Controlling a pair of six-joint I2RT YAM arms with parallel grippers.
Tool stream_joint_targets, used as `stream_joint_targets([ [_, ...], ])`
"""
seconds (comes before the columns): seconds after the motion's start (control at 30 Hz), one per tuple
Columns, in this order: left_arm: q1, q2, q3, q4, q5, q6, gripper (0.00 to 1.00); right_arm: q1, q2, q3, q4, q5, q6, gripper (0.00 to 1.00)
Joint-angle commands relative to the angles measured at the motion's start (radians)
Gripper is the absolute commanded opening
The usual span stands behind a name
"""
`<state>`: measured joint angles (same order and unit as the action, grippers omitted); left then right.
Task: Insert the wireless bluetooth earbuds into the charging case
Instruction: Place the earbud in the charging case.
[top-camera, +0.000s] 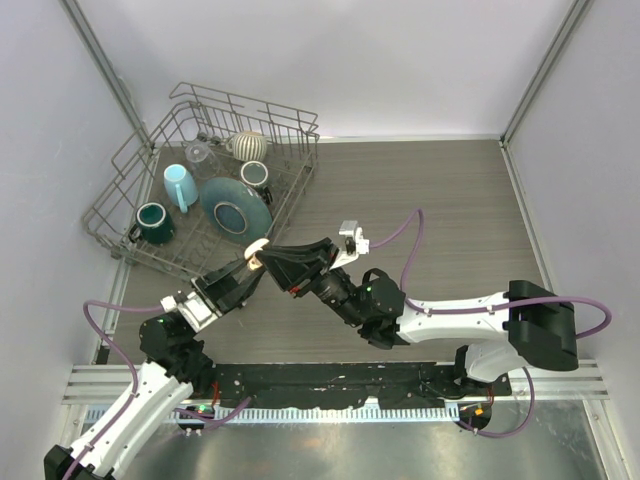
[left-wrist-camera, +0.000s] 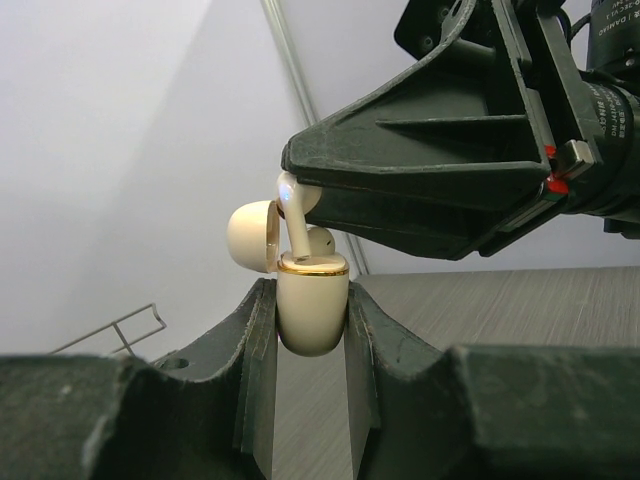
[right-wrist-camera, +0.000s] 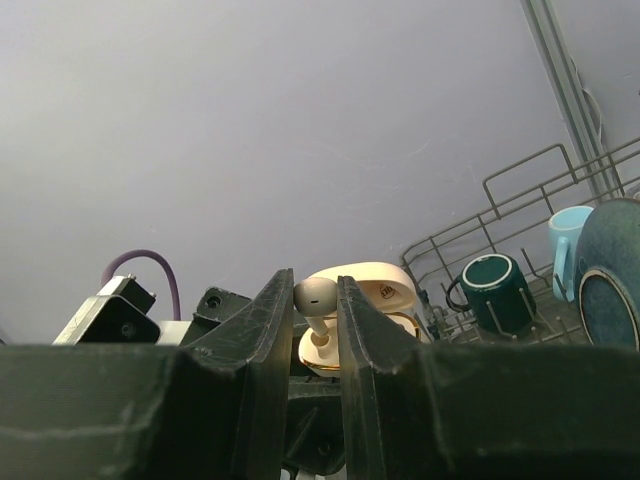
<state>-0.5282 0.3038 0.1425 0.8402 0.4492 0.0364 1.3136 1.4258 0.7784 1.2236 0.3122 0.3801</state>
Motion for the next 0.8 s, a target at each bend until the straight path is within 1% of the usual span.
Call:
stream_joint_targets([
  [0.0,-0.001,0.006,0.008,0.066,-0.003,0.003,0.00,0.007,0.008,0.042,0.024,0.013,-0.004,0.01],
  [0.5,-0.001,-0.009,0.008,0.079,-0.029,-0.007,0.00,0.019,0.024,0.042,0.010,0.015,0.000,0.01],
  [0.77,0.000,-0.038,0.002,0.068,-0.047,-0.006,0.00,0.033,0.025,0.045,-0.010,0.045,-0.032,0.01],
])
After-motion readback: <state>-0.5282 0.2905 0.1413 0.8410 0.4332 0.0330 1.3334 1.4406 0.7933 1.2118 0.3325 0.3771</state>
